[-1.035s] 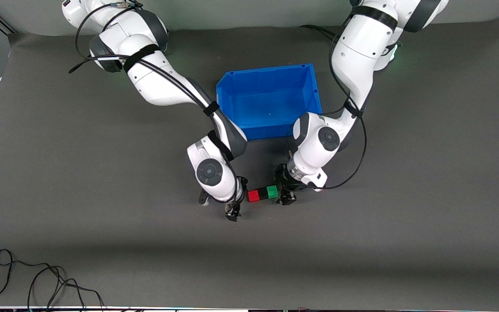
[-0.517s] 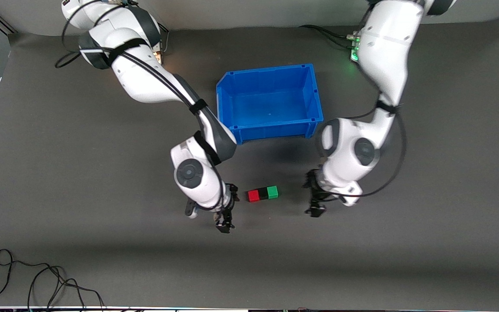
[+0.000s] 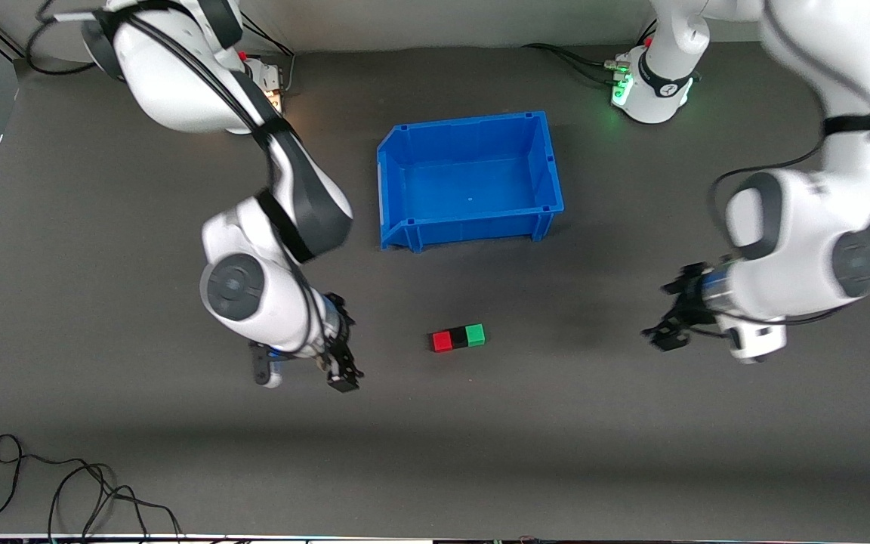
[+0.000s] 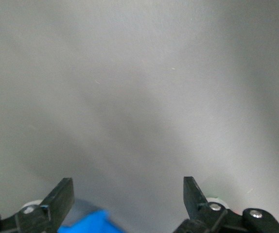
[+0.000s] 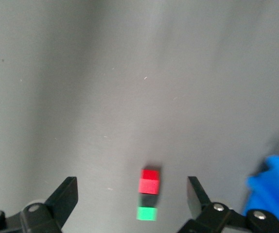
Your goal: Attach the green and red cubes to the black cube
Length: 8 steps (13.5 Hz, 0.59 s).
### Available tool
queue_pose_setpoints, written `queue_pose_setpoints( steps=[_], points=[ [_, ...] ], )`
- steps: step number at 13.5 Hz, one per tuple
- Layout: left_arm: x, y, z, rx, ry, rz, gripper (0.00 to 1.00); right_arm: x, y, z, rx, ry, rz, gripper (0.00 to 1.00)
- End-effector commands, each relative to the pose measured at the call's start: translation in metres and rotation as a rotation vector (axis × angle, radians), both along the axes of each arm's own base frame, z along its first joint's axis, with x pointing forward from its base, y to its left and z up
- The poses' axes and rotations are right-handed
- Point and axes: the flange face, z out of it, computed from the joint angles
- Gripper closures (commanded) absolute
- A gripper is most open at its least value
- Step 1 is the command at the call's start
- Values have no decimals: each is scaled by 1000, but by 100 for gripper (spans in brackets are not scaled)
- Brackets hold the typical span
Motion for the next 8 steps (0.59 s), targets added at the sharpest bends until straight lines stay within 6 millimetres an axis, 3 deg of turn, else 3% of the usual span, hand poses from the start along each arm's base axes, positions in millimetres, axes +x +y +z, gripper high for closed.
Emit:
queue_pose_setpoints(
  steps=[1,4,8],
  points=[
    [-14,60,46,-74,-15,-297,0,-18,-54,59,-21,58,191,1],
    [-13,86,90,-74,-98,-578,0,-35,-110,105,-37,119,352,1],
    [-38,90,143,36,-133,-806,0,-64,-167,138,-76,157,607,1]
  ],
)
